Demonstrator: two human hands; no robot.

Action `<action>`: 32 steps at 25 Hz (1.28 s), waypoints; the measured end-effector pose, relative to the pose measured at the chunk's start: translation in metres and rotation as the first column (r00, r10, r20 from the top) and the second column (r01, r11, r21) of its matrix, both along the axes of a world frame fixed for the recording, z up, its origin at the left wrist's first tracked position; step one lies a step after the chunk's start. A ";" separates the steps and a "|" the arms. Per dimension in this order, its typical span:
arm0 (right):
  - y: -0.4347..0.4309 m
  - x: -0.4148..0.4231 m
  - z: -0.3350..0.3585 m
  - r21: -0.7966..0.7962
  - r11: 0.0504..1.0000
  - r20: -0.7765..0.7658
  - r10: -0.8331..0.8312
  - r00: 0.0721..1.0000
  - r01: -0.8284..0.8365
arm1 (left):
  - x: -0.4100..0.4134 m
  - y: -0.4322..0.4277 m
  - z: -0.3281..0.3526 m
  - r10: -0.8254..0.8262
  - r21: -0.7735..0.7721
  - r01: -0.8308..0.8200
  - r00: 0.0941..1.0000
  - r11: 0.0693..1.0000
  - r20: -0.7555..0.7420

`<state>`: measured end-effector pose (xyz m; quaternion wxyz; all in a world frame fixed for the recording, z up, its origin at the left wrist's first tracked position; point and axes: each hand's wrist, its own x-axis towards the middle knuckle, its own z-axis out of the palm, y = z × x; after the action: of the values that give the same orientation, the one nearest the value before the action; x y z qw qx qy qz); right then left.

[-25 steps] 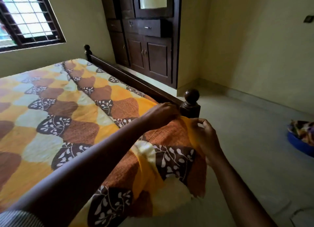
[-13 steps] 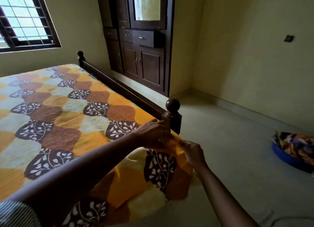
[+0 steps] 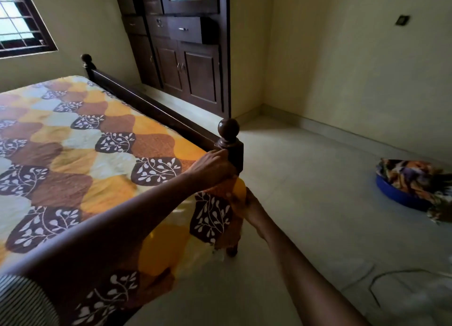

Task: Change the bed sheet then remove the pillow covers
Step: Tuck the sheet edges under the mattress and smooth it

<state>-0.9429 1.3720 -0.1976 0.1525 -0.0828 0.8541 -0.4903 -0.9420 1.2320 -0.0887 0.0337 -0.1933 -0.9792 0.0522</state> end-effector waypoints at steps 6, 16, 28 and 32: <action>0.019 0.009 -0.001 -0.146 0.989 0.153 0.035 0.988 -0.012 | 0.026 0.016 -0.022 0.039 0.129 -0.020 0.988 0.992 -0.146; 0.055 0.021 -0.019 -0.452 0.892 0.337 0.184 0.923 -0.013 | 0.151 0.065 -0.072 0.240 0.762 -0.635 0.726 -0.127 0.644; 0.048 0.028 -0.046 -0.356 0.928 0.583 0.129 0.802 0.110 | 0.133 0.113 -0.177 -0.300 0.013 -0.454 0.610 -0.891 0.734; 0.033 0.032 -0.035 -0.138 0.979 0.384 -0.089 0.919 0.152 | 0.126 0.106 -0.186 -0.280 0.051 -0.543 0.509 -0.838 0.814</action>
<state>-0.9114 1.4046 -0.2322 0.2752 0.0530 0.7691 -0.5744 -0.8156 1.3378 -0.2751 -0.0878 0.4111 -0.2850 -0.8614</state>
